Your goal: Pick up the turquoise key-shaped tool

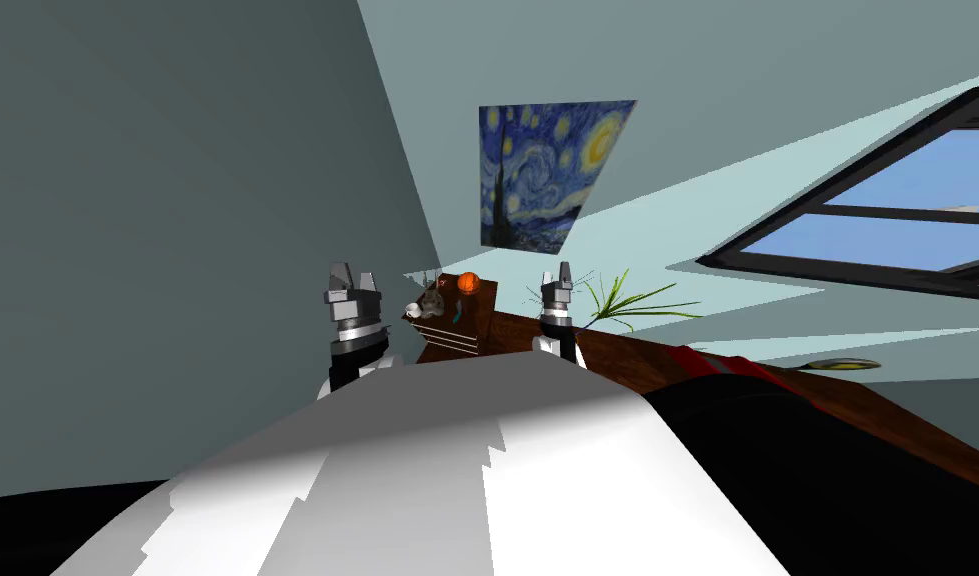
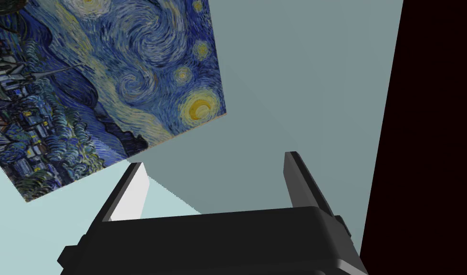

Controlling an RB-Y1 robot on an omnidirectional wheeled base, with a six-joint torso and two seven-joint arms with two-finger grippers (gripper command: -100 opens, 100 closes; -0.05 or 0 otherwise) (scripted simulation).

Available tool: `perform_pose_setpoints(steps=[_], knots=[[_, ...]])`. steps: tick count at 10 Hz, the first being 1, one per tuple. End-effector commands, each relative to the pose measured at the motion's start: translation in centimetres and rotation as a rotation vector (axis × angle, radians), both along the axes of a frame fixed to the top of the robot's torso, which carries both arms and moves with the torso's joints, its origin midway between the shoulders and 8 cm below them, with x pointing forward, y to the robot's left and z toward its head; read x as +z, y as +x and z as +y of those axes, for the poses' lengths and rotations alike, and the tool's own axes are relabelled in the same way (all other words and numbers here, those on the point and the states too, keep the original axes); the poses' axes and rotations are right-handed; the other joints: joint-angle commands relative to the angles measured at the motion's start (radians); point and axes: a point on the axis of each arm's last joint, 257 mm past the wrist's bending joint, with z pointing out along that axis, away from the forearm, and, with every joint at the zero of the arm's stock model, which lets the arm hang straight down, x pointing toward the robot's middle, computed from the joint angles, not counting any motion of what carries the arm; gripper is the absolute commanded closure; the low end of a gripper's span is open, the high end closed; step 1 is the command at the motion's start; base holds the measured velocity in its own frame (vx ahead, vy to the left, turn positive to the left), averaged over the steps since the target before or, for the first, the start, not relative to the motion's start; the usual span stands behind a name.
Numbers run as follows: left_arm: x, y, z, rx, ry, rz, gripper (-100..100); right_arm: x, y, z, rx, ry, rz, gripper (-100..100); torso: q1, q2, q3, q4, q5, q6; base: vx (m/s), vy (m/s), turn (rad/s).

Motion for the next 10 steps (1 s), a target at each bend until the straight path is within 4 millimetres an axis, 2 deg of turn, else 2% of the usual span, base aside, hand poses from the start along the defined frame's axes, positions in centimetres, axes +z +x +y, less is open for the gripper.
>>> perform_pose_setpoints(steps=[1, 5, 7, 10], knots=[[-0.5, 0.4, 0.6, -0.008, 0.011, 0.022, -100, 0.0, 0.0, 0.0, 0.000, 0.000, 0.000, 0, 0.000, 0.000, 0.000, 0.000, 0.000, 0.000, -0.017, -0.030, -0.115], [-2.3, 1.8, 3.7, -0.004, -0.006, 0.095, -100, 0.0, 0.0, 0.0, 0.000, 0.000, 0.000, 0, -0.005, 0.002, 0.001, 0.000, -0.001, 0.000, -0.038, -0.076, -0.140], [-3.7, 2.6, 6.5, 0.014, -0.042, 0.147, -100, 0.0, 0.0, 0.0, 0.000, 0.000, 0.000, 0, -0.006, 0.003, 0.001, 0.001, -0.001, 0.001, -0.023, -0.094, -0.233], [-6.9, 3.5, 11.9, 0.059, -0.142, 0.240, -100, 0.0, 0.0, 0.0, 0.000, 0.000, 0.000, 0, -0.007, 0.003, 0.002, 0.001, -0.002, 0.000, -0.027, -0.110, -0.280]])
